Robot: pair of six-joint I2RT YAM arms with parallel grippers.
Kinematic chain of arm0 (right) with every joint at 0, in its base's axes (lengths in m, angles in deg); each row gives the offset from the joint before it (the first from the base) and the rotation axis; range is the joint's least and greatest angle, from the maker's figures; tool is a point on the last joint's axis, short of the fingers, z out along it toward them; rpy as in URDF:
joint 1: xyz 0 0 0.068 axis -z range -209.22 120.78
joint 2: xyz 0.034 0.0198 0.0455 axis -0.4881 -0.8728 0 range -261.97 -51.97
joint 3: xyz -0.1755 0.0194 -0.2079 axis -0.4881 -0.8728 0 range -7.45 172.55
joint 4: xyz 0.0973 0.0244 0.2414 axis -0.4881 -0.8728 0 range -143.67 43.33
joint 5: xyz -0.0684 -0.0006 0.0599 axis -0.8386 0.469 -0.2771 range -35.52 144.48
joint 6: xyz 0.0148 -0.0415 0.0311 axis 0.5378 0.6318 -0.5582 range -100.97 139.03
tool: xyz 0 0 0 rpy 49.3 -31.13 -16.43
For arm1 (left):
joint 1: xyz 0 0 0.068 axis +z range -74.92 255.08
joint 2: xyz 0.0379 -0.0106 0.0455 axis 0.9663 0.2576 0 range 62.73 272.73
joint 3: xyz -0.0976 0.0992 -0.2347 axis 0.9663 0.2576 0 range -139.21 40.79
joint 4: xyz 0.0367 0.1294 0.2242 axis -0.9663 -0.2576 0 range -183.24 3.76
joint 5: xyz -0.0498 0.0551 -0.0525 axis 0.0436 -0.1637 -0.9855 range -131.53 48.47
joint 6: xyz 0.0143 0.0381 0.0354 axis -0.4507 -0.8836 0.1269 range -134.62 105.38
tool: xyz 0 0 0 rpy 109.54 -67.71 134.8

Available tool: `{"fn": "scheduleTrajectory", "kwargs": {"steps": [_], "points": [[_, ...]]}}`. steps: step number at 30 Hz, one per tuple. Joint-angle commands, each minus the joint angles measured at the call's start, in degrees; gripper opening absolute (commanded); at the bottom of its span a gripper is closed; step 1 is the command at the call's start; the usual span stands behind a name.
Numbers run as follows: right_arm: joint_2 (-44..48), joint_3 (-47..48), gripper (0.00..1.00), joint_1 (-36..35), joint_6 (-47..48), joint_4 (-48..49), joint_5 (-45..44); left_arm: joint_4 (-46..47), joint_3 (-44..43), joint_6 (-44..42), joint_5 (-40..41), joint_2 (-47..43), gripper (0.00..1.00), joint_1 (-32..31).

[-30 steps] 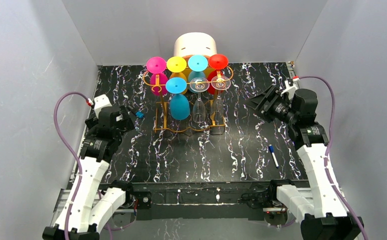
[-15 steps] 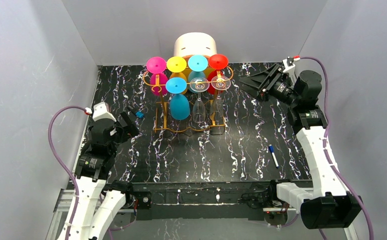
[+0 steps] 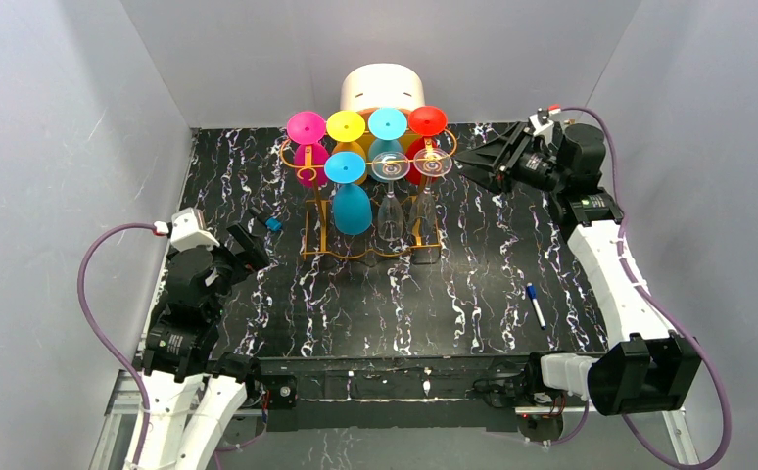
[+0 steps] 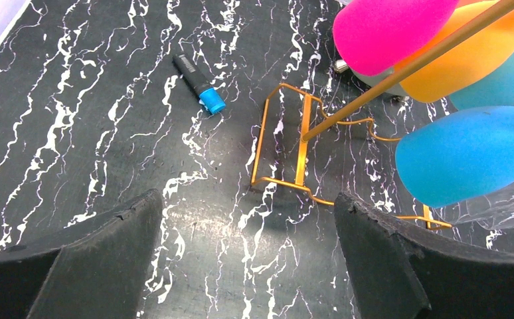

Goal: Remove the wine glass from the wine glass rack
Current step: Pick up the wine glass from the wine rack.

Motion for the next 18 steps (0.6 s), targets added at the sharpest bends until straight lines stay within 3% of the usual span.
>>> {"fn": "scheduleTrajectory", "kwargs": {"steps": [1,13,18], "points": [[-0.91,3.49,0.56,-3.55,0.32,2.95,-0.87,-1.26,-0.67,0.02,2.35,-0.45,0.98,-0.29],[-2.31,3.95,0.28,-4.73,0.32,2.99,-2.40,-4.92,-2.52,-1.25,5.10,-0.47,0.98,-0.29],[-1.66,2.76,0.21,-4.74,-1.80,3.96,-3.12,-6.09,-3.61,-3.03,9.78,-0.17,0.93,-0.52]]}}
